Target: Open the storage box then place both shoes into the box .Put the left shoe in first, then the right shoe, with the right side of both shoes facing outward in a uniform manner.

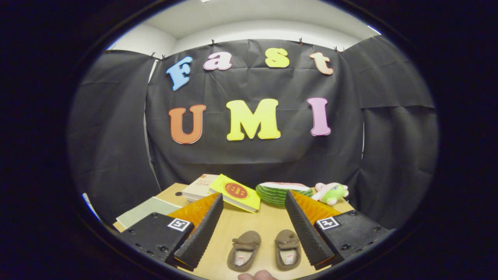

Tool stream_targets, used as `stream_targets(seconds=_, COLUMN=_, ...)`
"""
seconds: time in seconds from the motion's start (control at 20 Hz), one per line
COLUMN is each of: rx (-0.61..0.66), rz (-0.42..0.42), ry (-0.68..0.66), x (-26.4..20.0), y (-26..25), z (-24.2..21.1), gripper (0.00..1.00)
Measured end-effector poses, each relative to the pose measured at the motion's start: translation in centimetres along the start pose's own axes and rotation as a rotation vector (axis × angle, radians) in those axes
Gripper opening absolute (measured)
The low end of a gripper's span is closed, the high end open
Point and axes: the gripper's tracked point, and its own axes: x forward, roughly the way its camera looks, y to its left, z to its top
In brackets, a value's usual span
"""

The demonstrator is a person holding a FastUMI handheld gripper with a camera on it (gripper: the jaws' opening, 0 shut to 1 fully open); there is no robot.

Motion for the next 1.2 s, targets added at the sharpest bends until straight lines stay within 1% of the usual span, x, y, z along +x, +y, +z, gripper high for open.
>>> stream_targets(seconds=0.2, rx=0.072, rz=0.069, ry=0.051, x=1.1, y=1.6, z=-1.4, gripper=1.00)
stream_targets(seconds=0.3, rx=0.112, rz=0.137, ry=0.076, x=1.5, y=3.2, z=-2.1, gripper=1.00)
stream_targets(seconds=0.35, rx=0.148, rz=0.196, ry=0.105, x=1.7, y=4.5, z=-2.7, gripper=1.00)
stream_targets(seconds=0.65, rx=0.361, rz=0.482, ry=0.368, x=2.0, y=11.3, z=-8.7, gripper=1.00)
stream_targets(seconds=0.75, rx=0.453, rz=0.572, ry=0.475, x=1.6, y=13.2, z=-11.0, gripper=1.00)
stream_targets(seconds=0.85, rx=0.574, rz=0.652, ry=0.583, x=1.3, y=15.0, z=-12.8, gripper=1.00)
stream_targets(seconds=0.95, rx=0.673, rz=0.714, ry=0.682, x=1.4, y=16.7, z=-14.6, gripper=1.00)
stream_targets(seconds=1.05, rx=0.716, rz=0.753, ry=0.750, x=2.2, y=17.7, z=-16.0, gripper=1.00)
stream_targets(seconds=1.1, rx=0.733, rz=0.774, ry=0.781, x=1.8, y=18.1, z=-16.3, gripper=1.00)
stream_targets(seconds=1.2, rx=0.794, rz=0.834, ry=0.845, x=2.0, y=19.5, z=-17.2, gripper=1.00)
